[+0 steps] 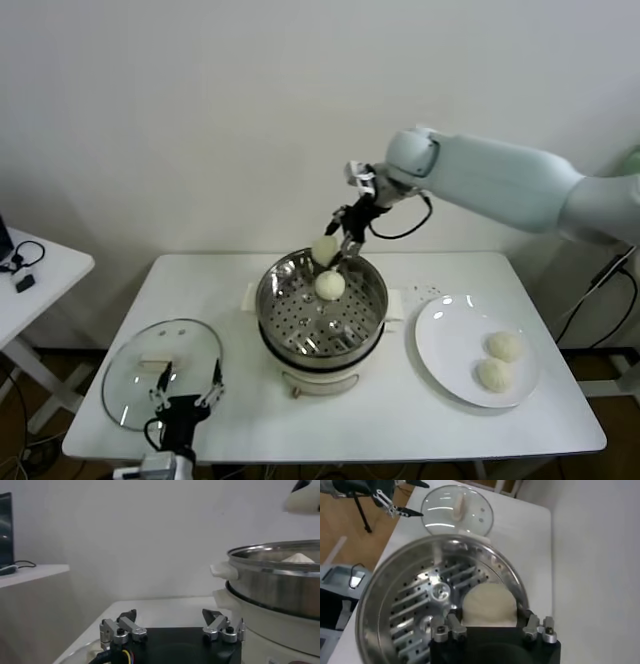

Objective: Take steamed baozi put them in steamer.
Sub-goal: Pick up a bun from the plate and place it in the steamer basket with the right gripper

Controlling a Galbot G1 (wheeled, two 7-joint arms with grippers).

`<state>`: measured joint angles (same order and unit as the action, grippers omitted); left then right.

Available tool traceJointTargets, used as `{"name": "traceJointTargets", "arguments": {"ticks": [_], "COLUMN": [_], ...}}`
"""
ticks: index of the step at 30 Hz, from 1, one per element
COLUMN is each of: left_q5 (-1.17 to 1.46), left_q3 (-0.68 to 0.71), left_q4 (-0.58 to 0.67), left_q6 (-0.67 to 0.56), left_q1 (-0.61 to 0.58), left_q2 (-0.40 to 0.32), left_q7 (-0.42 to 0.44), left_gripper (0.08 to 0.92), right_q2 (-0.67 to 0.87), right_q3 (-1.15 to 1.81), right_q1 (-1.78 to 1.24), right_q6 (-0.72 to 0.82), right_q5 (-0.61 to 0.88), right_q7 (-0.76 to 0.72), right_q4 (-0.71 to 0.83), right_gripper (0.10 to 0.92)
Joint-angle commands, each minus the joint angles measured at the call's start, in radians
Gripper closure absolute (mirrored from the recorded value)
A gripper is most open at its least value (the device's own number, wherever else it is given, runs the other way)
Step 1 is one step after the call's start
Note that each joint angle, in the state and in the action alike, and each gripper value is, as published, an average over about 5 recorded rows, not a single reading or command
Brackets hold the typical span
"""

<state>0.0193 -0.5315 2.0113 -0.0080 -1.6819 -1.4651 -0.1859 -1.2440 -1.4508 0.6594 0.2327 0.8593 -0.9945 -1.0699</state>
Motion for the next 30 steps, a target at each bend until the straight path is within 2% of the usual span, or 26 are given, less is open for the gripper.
{"name": "traceJointTargets", "arguments": {"ticks": [1, 16, 30], "left_q5": [0.003, 0.018, 0.015], "left_q3": [0.002, -0.010, -0.004], "left_q4": [0.007, 0.002, -0.002], "left_q6": [-0.002, 0.004, -0.011], "left_q1": [0.003, 0.024, 0.023], "left_q2": [0.004, 0.015, 0.013], "left_q7": [-0.009, 0.002, 0.047], "left_gripper": [0.177, 0.177, 0.177], "right_q2": [-0.102, -0.077, -0.126], "right_q3": [-0.032, -0.079, -0.050], "right_q1": [-0.044, -0.081, -0.133], "right_q6": [0.011, 0.004, -0.010], "right_q5": [0.026, 0.001, -0.034], "right_q7": [0.035, 0.047, 0.045], "right_q4": [-0.006, -0.013, 0.063], "right_gripper": [0.321, 0.304, 0.304]}}
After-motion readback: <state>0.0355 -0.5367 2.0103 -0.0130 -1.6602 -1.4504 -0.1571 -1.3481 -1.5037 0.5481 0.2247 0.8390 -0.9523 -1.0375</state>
